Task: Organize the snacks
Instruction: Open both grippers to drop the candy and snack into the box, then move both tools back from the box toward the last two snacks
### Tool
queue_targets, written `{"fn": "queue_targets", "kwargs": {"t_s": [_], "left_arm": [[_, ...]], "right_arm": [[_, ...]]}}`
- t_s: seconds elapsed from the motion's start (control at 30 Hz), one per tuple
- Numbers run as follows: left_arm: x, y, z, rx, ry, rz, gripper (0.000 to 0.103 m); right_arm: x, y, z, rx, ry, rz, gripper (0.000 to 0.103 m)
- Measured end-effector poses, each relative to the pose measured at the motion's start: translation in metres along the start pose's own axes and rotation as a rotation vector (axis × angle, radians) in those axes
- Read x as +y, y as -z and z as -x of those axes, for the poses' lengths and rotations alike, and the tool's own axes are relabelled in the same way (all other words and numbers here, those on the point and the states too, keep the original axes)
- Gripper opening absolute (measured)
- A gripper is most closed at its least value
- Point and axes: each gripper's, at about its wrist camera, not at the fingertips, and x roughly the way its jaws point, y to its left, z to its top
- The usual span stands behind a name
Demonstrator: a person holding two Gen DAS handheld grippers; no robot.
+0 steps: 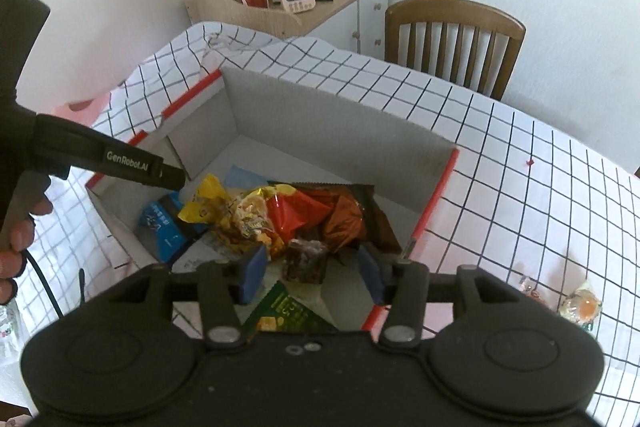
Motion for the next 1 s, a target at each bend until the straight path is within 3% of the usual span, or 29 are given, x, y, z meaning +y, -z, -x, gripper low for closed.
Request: {"fn": "queue_targets", "kwargs": {"t_s": [0.57, 0.63, 0.7, 0.73, 1.0], "left_arm": [[-0.070, 0.050, 0.079, -0.157, 0.055, 0.039, 0.028], [-0.079, 0.057, 0.084, -0.163, 0.065, 0.047, 0.035], [-0.092, 0.065, 0.090, -0.183, 0.068, 0.047, 0.060], [-0.098, 0.069, 0.093, -0.194, 0.069, 0.044, 0.063], [-0.156, 0.098, 0.096, -0.189, 0.105, 0.010, 0.063]], "right_arm": [[-0.047, 0.028, 0.079, -0.102, -0.094, 0.016, 0.064], [-0.058, 0.033, 0.087, -0.107, -0.108, 0.014, 0.064], [-0.067, 0.038, 0.095, -0.112, -0.117, 0.014, 0.064], [-0.072, 0.041, 0.099, -0.115, -0.122, 0.015, 0.065], [-0.117, 0.066, 0.128, -0.134, -0.141, 0.015, 0.078]]}}
